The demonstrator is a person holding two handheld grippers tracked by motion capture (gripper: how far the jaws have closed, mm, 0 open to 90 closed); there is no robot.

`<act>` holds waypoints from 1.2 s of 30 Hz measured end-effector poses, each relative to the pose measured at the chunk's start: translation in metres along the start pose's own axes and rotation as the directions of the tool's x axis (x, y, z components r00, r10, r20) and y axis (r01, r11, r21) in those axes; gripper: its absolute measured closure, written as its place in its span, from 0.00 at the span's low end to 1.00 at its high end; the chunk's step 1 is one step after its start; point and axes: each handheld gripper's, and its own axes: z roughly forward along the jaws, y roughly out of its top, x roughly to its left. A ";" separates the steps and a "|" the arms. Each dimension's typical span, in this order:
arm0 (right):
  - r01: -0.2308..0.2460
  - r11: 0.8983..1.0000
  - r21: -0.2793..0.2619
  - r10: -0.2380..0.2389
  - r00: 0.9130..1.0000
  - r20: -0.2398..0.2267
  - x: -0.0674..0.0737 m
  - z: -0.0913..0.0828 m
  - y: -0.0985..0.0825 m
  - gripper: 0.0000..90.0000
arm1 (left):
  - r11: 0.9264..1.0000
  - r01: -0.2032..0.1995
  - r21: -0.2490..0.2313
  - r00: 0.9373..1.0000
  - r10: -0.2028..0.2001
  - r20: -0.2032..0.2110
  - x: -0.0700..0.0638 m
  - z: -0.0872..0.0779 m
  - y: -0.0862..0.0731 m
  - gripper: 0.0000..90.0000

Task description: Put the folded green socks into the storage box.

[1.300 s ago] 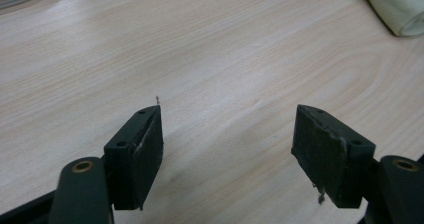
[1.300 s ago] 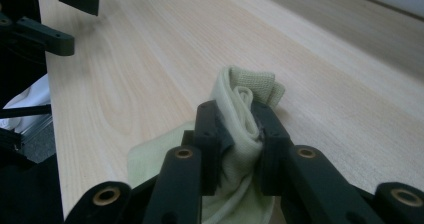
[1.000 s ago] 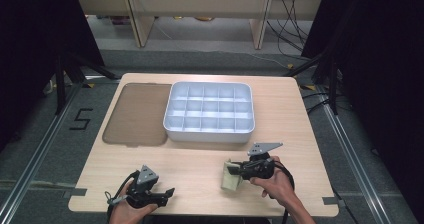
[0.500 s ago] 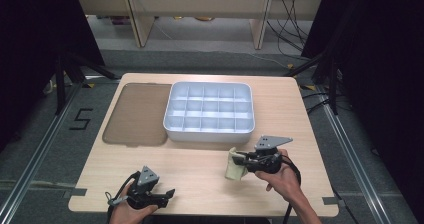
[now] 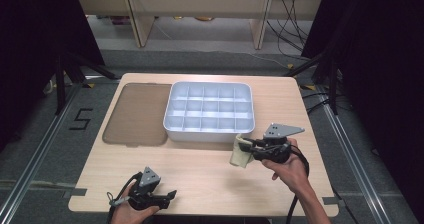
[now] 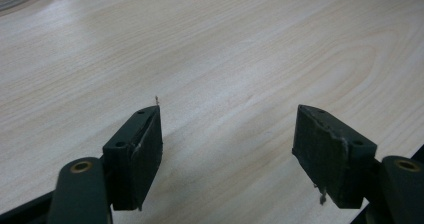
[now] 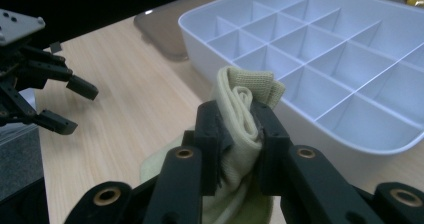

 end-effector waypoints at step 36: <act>0.011 0.995 0.096 -0.037 0.958 0.284 -0.078 0.041 0.058 0.85 | 1.000 -0.003 0.011 1.000 0.003 -0.018 0.002 -0.003 0.002 0.24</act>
